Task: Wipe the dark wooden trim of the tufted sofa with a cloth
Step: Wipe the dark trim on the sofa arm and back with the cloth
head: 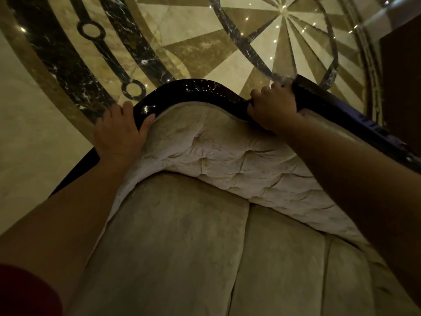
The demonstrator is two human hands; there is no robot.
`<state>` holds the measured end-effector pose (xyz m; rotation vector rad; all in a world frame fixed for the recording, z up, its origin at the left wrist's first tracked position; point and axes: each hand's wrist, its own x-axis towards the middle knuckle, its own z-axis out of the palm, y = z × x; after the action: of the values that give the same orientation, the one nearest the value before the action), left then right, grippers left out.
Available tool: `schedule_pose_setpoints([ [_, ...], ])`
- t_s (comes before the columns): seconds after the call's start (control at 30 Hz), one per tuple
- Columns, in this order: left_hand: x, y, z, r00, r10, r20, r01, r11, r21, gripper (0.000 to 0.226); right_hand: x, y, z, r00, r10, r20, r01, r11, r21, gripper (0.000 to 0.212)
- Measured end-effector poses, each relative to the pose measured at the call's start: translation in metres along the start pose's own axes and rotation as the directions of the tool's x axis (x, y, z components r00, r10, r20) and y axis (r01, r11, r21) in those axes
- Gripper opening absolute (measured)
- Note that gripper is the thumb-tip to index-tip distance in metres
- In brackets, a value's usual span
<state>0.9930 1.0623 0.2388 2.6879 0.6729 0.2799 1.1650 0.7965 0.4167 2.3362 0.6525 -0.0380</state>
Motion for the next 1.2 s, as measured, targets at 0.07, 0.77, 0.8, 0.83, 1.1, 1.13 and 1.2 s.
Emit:
schedule_pose_setpoints([
  [0.07,0.001,0.001,-0.002,1.000,-0.003,0.005,0.002,1.000,0.002,0.075,0.002,-0.024,0.010,0.989,0.133,-0.067,-0.086,0.878,0.471,0.042],
  [0.77,-0.043,-0.038,-0.006,0.999,0.000,0.044,-0.003,0.997,0.072,0.059,0.031,-0.185,-0.044,0.921,0.137,-0.366,0.122,0.789,0.602,0.041],
  [0.8,-0.060,-0.051,-0.010,0.997,-0.017,0.075,0.009,0.995,0.101,0.056,0.030,-0.189,-0.047,0.924,0.122,-0.361,0.128,0.793,0.595,0.040],
  [0.83,-0.078,-0.064,-0.014,0.994,-0.033,0.102,0.019,0.991,0.131,0.053,0.029,-0.193,-0.050,0.927,0.106,-0.360,0.135,0.801,0.584,0.039],
  [1.1,-0.194,-0.123,-0.063,0.948,-0.251,0.196,0.196,0.945,0.261,0.053,-0.026,-0.286,-0.070,0.879,-0.198,-0.433,0.458,0.604,0.652,0.026],
  [1.13,-0.209,-0.128,-0.070,0.940,-0.282,0.191,0.232,0.941,0.247,0.054,-0.043,-0.311,-0.074,0.882,-0.223,-0.416,0.467,0.540,0.700,0.022],
  [1.2,-0.239,-0.138,-0.080,0.922,-0.344,0.175,0.309,0.930,0.197,0.057,-0.081,-0.355,-0.085,0.892,-0.223,-0.393,0.452,0.411,0.792,0.016],
])
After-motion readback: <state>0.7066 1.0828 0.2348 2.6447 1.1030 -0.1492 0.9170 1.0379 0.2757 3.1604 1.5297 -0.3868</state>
